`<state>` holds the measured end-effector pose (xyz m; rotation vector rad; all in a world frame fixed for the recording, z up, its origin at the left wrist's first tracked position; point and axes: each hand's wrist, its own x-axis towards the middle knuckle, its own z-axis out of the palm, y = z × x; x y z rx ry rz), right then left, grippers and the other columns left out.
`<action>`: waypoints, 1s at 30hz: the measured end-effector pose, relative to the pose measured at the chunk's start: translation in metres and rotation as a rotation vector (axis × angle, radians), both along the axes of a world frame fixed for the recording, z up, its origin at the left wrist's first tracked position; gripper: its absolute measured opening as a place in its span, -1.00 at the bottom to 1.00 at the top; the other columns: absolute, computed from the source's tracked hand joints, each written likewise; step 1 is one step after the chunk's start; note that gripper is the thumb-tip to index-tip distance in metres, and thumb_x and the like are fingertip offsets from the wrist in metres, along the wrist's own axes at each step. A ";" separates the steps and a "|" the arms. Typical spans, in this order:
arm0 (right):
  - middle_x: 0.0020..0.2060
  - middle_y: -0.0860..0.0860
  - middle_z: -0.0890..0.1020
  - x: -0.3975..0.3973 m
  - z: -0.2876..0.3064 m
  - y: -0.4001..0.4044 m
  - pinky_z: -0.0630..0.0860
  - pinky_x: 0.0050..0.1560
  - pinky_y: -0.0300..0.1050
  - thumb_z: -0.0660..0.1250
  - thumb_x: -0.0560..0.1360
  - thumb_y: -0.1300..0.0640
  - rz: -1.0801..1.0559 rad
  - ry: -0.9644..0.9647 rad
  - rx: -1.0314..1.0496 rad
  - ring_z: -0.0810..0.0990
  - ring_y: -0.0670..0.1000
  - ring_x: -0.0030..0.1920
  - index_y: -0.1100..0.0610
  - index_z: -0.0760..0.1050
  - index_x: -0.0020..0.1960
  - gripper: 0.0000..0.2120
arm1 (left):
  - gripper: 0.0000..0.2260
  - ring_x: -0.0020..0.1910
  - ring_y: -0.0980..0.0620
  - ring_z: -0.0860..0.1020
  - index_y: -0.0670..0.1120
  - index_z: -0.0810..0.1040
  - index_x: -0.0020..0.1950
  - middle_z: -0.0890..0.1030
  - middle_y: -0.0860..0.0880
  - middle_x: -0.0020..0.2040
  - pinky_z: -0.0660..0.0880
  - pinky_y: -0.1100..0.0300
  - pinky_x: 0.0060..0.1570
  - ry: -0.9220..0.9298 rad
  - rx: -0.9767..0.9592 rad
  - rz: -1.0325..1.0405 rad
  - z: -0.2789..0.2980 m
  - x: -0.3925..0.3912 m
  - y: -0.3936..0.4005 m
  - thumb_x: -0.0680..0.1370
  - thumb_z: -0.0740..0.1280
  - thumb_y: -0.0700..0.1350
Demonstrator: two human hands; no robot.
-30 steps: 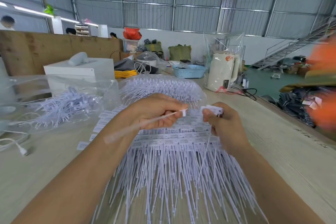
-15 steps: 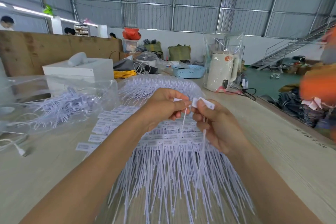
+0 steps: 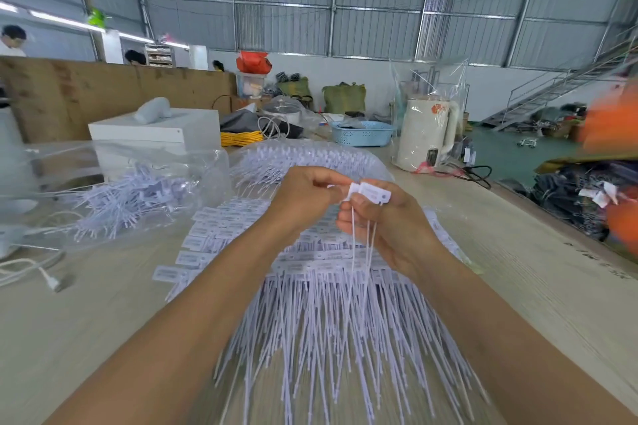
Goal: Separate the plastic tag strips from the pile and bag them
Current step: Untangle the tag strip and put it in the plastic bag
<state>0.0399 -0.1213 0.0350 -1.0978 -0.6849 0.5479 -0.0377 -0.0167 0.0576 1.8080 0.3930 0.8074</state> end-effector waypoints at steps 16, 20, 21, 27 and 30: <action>-0.44 0.03 0.46 -0.043 -0.002 0.076 0.33 -0.46 -0.18 0.25 0.56 0.17 -0.397 -0.102 0.081 0.40 -0.11 -0.56 0.00 0.28 0.12 -0.79 | -0.62 -0.61 0.17 0.36 -0.18 0.46 -0.40 0.45 0.04 -0.55 0.33 0.35 -0.54 0.136 -0.110 -0.039 -0.019 -0.065 -0.003 0.62 0.21 -0.16; -0.33 0.06 0.52 -0.057 0.006 0.094 0.38 -0.49 -0.21 0.31 0.54 0.05 -0.209 -0.196 0.051 0.45 -0.11 -0.52 0.14 0.39 0.23 -0.69 | -0.68 -0.63 0.18 0.24 -0.17 0.44 -0.34 0.39 0.02 -0.52 0.20 0.37 -0.64 -0.050 -0.412 -0.018 -0.012 -0.084 0.009 0.62 0.22 -0.16; -0.30 0.07 0.53 -0.062 0.007 0.097 0.41 -0.50 -0.24 0.31 0.53 0.01 -0.143 -0.215 0.043 0.46 -0.12 -0.52 0.13 0.38 0.25 -0.64 | -0.71 -0.64 0.19 0.22 -0.18 0.47 -0.30 0.38 0.03 -0.52 0.16 0.39 -0.67 -0.104 -0.542 -0.048 -0.010 -0.091 0.012 0.62 0.21 -0.18; -0.07 0.06 0.59 -0.080 -0.006 0.111 0.55 -0.40 -0.24 0.33 0.49 0.02 0.107 -0.247 -0.100 0.66 -0.03 -0.33 0.06 0.34 0.25 -0.62 | -0.76 -0.67 0.19 0.22 -0.20 0.52 -0.24 0.38 0.04 -0.53 0.14 0.39 -0.69 -0.098 -0.540 0.193 -0.011 -0.139 0.073 0.61 0.22 -0.18; -0.09 0.05 0.59 -0.080 -0.017 0.116 0.54 -0.38 -0.18 0.35 0.49 0.10 0.121 -0.334 -0.209 0.64 -0.04 -0.36 0.07 0.39 0.22 -0.68 | -0.78 -0.68 0.13 0.25 -0.25 0.50 -0.29 0.40 -0.02 -0.55 0.18 0.41 -0.66 -0.003 -0.429 0.417 -0.012 -0.165 0.123 0.56 0.27 -0.28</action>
